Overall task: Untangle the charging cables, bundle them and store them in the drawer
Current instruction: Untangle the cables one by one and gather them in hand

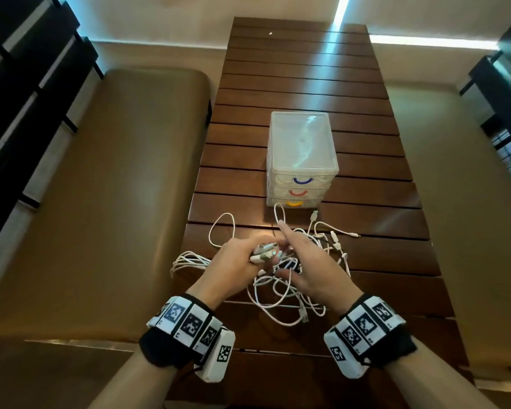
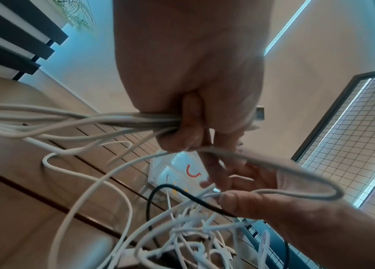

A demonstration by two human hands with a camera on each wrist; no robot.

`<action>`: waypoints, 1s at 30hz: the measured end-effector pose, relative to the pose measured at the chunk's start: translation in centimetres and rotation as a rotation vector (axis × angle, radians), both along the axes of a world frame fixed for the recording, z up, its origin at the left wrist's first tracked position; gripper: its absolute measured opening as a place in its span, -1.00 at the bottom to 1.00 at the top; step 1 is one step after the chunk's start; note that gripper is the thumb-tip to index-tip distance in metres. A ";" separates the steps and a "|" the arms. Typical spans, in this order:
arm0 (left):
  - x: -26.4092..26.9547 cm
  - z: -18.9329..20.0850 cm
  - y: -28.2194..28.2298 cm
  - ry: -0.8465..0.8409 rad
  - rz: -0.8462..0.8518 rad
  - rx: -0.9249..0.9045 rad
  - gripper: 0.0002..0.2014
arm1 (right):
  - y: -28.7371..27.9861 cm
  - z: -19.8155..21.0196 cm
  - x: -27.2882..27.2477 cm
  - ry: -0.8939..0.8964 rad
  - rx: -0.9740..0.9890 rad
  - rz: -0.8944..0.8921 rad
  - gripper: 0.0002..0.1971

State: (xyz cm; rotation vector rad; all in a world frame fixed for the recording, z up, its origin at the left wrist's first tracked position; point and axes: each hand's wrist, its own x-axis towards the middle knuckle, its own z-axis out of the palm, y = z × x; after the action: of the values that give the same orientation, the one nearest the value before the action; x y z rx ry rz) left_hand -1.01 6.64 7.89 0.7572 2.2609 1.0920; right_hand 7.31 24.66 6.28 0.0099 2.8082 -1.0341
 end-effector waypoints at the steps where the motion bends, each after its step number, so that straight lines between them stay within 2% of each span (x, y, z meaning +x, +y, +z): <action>1: 0.2 -0.2 -0.1 0.009 -0.015 -0.018 -0.74 | 0.0 -0.3 0.3 0.025 0.020 -0.015 -0.10; 4: 0.7 -1.3 -0.7 0.019 0.034 -0.043 -0.84 | 0.6 -0.4 1.4 0.123 0.115 -0.038 -0.37; 8: 0.7 -2.0 -1.4 0.036 0.075 -0.074 -0.78 | 2.4 0.7 3.6 0.323 0.144 -0.155 -0.79; 9: 0.7 -2.0 -1.6 0.037 0.072 -0.078 -0.79 | 2.7 1.2 4.1 0.314 0.125 -0.165 -0.85; 11: 0.6 -2.1 -1.7 0.028 0.087 -0.082 -0.87 | 3.2 2.1 4.6 0.177 -0.018 -0.198 -0.92; 13: 0.3 -2.3 -1.6 0.018 0.113 -0.094 -0.89 | 3.9 3.1 4.3 0.053 -0.129 -0.239 -0.91; 16: -0.1 -2.1 -1.3 0.034 0.157 -0.056 -0.82 | 5.3 5.8 2.7 -0.010 -0.085 -0.143 -0.87; 17: -0.1 -1.9 -1.3 0.043 0.173 -0.019 -0.80 | 5.4 6.8 2.2 0.071 -0.088 -0.159 -0.86; 19: -0.2 -1.5 -1.4 0.057 0.225 0.052 -0.77 | 5.1 7.7 1.5 0.438 -0.150 -0.339 -0.84; 20: -0.3 -1.4 -1.5 0.056 0.262 0.076 -0.77 | 4.8 7.4 1.1 0.564 -0.182 -0.410 -0.84; 21: -0.3 -1.3 -1.6 0.050 0.295 0.095 -0.79 | 4.2 7.1 0.8 0.580 -0.189 -0.414 -0.84; 24: -0.4 -1.1 -1.7 0.045 0.330 0.122 -0.85 | 2.8 5.1 0.4 0.204 -0.047 -0.213 -0.82; 27: -0.2 -0.8 -1.8 0.079 0.356 0.152 -0.82 | 3.1 4.6 -0.1 0.294 -0.193 -0.325 -0.78; 30: -0.1 -0.9 -1.8 0.078 0.395 0.177 -0.86 | 1.7 4.6 -0.8 0.280 -0.275 -0.229 -0.75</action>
State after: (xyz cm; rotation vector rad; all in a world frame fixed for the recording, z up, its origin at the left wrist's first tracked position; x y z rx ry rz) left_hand -1.07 4.82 6.97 0.4310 2.4687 1.4818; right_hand 6.56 26.34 10.88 0.1726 2.9304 -1.5812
